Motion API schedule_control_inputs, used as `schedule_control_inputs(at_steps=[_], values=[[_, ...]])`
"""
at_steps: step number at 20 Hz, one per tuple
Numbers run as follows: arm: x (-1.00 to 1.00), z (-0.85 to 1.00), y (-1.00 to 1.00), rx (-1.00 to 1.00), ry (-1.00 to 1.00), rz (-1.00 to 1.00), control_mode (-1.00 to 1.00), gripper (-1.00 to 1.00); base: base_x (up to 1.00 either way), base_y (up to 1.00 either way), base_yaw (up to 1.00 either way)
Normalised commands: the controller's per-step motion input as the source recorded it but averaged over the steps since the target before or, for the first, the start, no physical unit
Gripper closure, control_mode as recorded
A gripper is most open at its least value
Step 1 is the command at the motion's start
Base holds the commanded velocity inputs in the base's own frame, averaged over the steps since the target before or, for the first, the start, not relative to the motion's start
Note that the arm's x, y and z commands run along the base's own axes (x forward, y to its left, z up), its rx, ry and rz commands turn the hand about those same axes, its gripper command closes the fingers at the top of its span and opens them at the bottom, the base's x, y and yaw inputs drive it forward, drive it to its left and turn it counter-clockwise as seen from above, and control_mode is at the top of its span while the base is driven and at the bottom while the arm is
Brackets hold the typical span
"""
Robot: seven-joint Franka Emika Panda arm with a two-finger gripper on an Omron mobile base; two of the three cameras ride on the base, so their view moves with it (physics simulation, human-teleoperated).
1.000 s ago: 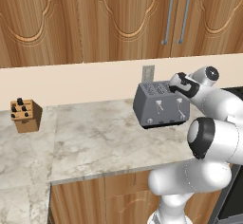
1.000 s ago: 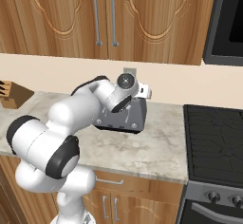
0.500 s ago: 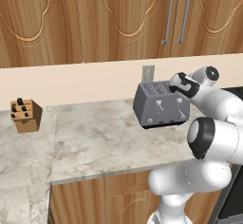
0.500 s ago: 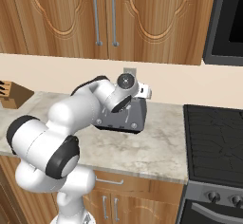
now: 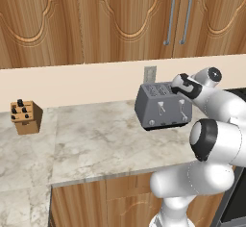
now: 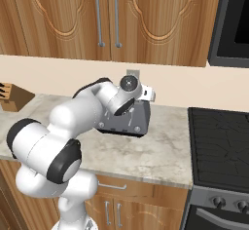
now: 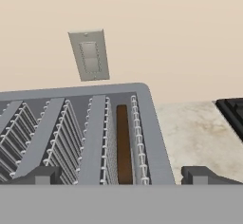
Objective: Start the toaster. Once the lever pops up, take the bread to the plate on the dining counter.
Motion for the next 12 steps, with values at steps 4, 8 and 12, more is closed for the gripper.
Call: schedule_control_inputs(at_steps=[4, 8, 12], values=[[0.00, 0.00, 0.00, 0.00, 0.00, 0.00, -1.00, -1.00, 0.00, 0.00, 0.00], [0.00, 0.00, 0.00, 0.00, 0.00, 0.00, -1.00, -1.00, 0.00, 0.00, 0.00], [0.00, 0.00, 0.00, 0.00, 0.00, 0.00, -1.00, -1.00, 0.00, 0.00, 0.00]])
